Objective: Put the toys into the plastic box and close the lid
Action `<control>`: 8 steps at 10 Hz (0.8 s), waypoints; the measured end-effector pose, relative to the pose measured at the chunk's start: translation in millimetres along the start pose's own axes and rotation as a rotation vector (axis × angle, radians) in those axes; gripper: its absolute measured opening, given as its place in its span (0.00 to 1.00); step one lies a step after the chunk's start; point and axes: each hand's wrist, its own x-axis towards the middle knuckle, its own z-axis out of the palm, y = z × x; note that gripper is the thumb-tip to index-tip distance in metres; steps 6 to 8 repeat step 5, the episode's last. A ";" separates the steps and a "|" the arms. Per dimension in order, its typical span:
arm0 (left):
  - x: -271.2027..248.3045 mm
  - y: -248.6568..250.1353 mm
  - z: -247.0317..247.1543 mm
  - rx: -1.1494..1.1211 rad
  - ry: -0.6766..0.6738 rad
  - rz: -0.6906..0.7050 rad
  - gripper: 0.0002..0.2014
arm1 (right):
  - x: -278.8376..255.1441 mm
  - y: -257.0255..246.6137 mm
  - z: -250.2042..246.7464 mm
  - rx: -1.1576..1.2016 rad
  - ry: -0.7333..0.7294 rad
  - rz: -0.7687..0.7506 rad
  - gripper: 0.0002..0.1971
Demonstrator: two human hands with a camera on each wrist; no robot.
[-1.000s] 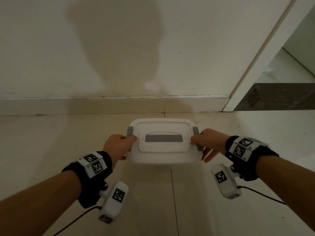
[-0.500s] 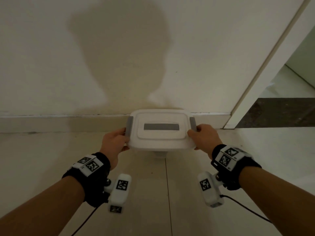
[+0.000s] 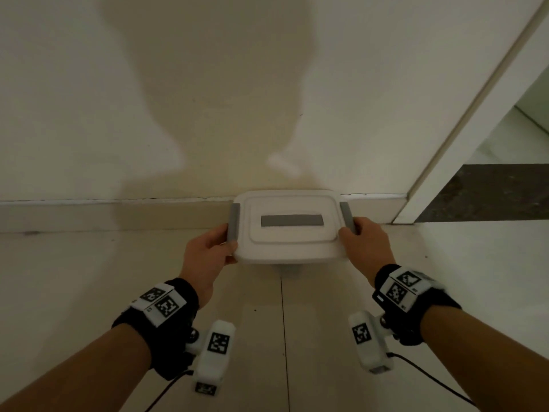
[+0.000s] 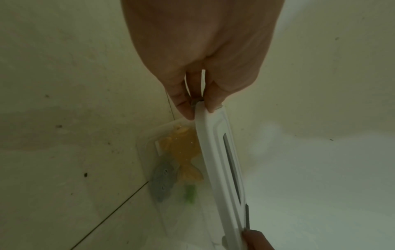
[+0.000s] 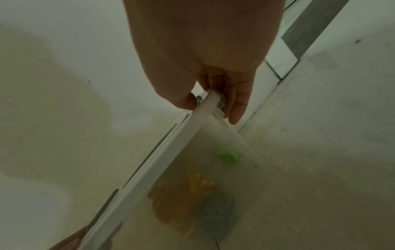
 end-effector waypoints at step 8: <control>-9.0 35.6 -2.4 0.247 0.010 -0.175 0.13 | -11.2 -17.8 -15.7 0.235 -0.015 0.180 0.31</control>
